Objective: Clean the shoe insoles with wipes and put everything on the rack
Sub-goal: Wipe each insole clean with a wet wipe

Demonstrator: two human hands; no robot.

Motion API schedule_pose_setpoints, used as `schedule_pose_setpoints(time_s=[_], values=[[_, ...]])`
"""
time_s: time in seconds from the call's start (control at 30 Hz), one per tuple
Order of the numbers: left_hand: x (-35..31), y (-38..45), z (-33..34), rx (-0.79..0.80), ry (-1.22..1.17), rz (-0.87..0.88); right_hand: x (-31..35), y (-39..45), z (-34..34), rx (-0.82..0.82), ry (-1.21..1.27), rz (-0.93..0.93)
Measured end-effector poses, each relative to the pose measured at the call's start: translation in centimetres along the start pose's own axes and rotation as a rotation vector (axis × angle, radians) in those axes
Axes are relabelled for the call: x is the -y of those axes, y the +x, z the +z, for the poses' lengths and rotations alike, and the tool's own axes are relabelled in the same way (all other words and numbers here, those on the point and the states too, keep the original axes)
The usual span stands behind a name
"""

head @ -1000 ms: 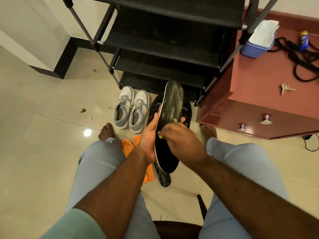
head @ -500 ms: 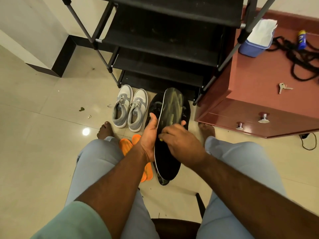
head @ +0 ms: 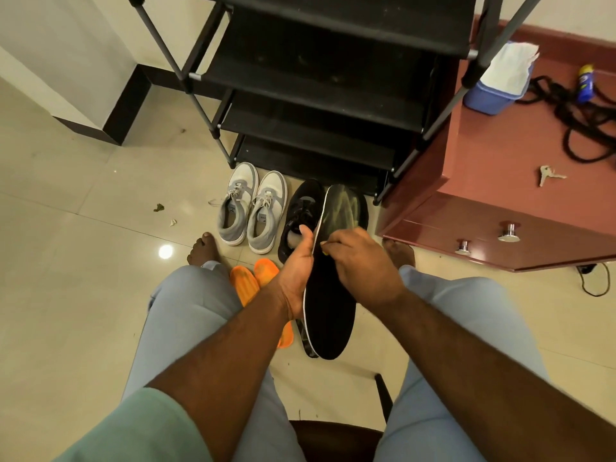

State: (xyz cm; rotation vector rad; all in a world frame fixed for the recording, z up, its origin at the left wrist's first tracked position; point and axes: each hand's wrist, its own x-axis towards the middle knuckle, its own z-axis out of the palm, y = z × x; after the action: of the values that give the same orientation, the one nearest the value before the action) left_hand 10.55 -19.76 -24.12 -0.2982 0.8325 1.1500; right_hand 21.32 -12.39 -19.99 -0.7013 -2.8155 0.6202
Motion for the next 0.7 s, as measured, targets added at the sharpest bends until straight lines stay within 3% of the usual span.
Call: schedule_pose_setpoints(time_s=[0.1,0.27,0.47,0.7], values=[[0.3,-0.1,0.0,0.004,0.028,-0.028,-0.3,0.7,-0.1,-0.032,-0.001,0.059],[-0.6,-0.4,-0.4,-0.016,0.056,-0.002,1.6,-1.1,0.4,0.054,0.069,-0.066],[0.7,-0.5,0.9,-0.046,0.022,-0.017,0.0,0.8,0.4,0.009,0.01,0.098],[-0.6,-0.3,0.3,-0.075,0.011,0.034,1.6,-2.3,0.6,0.108,0.089,-0.062]])
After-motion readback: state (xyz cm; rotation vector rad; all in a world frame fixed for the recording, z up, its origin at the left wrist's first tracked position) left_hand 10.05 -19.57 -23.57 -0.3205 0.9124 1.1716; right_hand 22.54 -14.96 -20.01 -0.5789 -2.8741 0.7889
